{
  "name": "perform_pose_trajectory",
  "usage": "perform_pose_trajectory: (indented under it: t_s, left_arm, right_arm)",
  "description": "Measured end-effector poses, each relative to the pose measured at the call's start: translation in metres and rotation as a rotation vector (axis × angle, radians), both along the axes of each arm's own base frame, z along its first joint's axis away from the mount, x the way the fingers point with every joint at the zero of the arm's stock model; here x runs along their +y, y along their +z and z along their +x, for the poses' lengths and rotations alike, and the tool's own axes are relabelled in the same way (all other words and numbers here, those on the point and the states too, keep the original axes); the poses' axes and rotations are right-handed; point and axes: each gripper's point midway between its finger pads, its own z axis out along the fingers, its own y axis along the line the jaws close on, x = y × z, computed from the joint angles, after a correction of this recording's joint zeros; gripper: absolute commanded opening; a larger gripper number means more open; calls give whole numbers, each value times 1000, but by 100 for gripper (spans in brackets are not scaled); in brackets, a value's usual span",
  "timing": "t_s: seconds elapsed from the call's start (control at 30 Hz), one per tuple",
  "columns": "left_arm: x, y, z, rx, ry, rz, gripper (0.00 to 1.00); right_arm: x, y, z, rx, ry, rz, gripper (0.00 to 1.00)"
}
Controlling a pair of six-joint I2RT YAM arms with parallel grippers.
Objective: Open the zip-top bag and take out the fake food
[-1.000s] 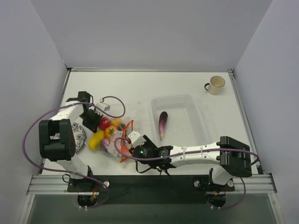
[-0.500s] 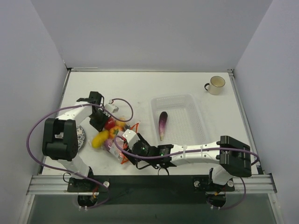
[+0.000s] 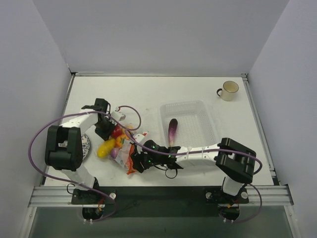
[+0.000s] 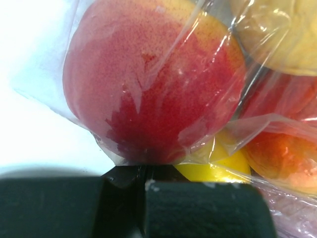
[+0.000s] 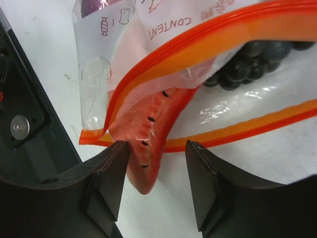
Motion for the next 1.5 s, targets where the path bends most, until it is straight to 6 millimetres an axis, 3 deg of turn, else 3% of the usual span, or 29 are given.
perform_pose_trajectory:
  t_s: [0.07,0.13,0.27,0.37,0.57,0.67,0.8,0.93,1.03,1.13,1.2,1.23,1.27,1.3,1.4,1.5]
  left_arm:
    - [0,0,0,1,0,0,0]
    - [0,0,0,1,0,0,0]
    - [1,-1,0,-5,1,3,0]
    - [1,-3,0,-5,1,3,0]
    - [1,-6,-3,1,1,3,0]
    - [2,-7,-4,1,3,4,0]
    - [8,-9,-3,3,22,2,0]
    - [15,-12,-4,17,51,-3,0]
    - [17,-12,-4,20,63,-10,0]
    - [15,-10,-3,24,67,-24,0]
    - [13,-8,-3,25,73,-34,0]
    - [13,-7,-3,26,77,-38,0]
    - [12,-7,-3,28,79,-41,0]
    - [11,-7,-3,29,81,-44,0]
    - [10,-7,-4,30,85,-47,0]
    - [10,-9,-5,35,86,-47,0]
  right_arm:
    - [5,-9,-4,34,18,-5,45]
    - [12,-14,-7,60,32,-4,35]
    - [27,-13,-12,109,53,31,24]
    - [32,-8,-15,130,61,61,0]
    - [28,5,-17,134,51,84,0]
    - [11,32,-18,96,34,102,0]
    - [-14,89,-14,19,-15,170,0]
    - [-56,139,-7,-71,-115,230,0]
    - [-99,157,4,-140,-250,216,0]
    - [-152,156,34,-204,-465,141,0]
    - [-188,149,60,-228,-623,74,16]
    - [-207,144,72,-235,-702,35,29]
    - [-223,138,81,-239,-769,-6,53]
    - [-235,131,88,-239,-818,-47,63]
    - [-249,115,98,-228,-868,-187,79]
    - [-234,111,104,-242,-826,-269,85]
